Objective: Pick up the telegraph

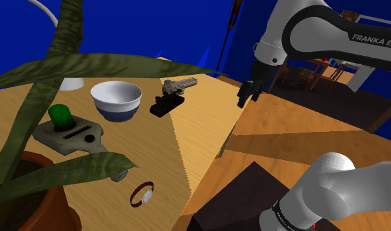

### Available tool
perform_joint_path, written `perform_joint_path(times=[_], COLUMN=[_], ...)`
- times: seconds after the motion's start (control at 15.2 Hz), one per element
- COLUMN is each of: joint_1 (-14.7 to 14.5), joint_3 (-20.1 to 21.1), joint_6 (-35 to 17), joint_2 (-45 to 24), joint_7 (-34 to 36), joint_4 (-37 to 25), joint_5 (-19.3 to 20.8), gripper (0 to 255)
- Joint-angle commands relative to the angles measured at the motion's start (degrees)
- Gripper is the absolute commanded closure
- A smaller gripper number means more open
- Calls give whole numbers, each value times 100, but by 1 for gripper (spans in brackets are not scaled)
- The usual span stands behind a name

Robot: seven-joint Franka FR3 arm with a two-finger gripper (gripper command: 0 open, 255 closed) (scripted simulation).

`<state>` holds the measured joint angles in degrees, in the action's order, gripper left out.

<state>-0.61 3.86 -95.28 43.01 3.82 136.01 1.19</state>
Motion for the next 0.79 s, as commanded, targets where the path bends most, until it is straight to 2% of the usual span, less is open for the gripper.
perform_joint_path(times=[0.0,0.4,0.73], joint_1=[0,254,499], joint_3=[0,707,1185], joint_6=[0,-609,-986], joint_2=[0,-1164,-2284], joint_7=[0,1634,2984], joint_4=[0,-513,-1213], joint_5=[0,-288,-260], gripper=[0,0,0])
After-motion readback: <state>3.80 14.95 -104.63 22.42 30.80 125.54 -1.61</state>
